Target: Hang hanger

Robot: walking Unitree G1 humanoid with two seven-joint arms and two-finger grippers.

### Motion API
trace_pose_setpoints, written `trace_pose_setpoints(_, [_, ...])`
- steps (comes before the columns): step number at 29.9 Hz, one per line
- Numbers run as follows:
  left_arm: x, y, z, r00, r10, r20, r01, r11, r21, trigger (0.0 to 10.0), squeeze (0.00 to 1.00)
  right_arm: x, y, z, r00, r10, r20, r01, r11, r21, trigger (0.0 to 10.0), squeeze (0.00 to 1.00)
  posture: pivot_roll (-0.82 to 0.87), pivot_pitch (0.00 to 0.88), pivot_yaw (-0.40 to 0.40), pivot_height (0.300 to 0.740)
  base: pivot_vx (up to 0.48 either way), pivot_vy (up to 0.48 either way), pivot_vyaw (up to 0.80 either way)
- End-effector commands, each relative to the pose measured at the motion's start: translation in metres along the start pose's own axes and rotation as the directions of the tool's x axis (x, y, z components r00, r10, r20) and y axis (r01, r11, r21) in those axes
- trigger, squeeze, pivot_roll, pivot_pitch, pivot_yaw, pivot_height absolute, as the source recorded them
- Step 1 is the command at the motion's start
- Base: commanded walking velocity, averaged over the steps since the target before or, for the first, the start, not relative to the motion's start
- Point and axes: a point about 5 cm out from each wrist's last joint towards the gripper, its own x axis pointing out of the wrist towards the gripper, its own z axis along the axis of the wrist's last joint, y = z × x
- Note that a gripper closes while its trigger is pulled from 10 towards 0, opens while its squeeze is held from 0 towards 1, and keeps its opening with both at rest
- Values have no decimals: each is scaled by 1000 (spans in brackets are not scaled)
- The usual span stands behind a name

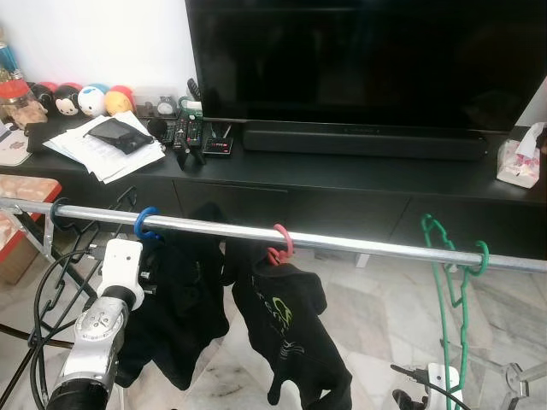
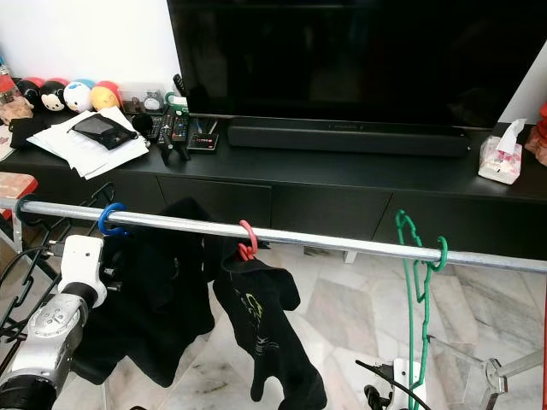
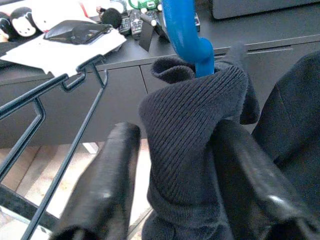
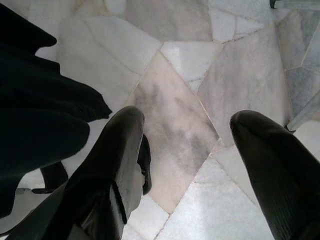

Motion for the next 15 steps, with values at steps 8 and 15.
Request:
trace_pose_setpoints(8, [-12, 2, 17, 995, 6, 103, -4, 1000, -22, 10000, 1000, 0, -2, 1, 1000, -6, 4, 6, 1000, 2, 10000, 0, -37, 27, -6, 740, 0, 0, 0])
trace_pose_setpoints(15, [-30, 0, 31, 985, -7, 170, 11, 1000, -21, 10000, 0, 0, -2, 0, 1000, -8, 2, 8, 1000, 0, 10000, 0, -28, 16, -6, 740, 0, 0, 0])
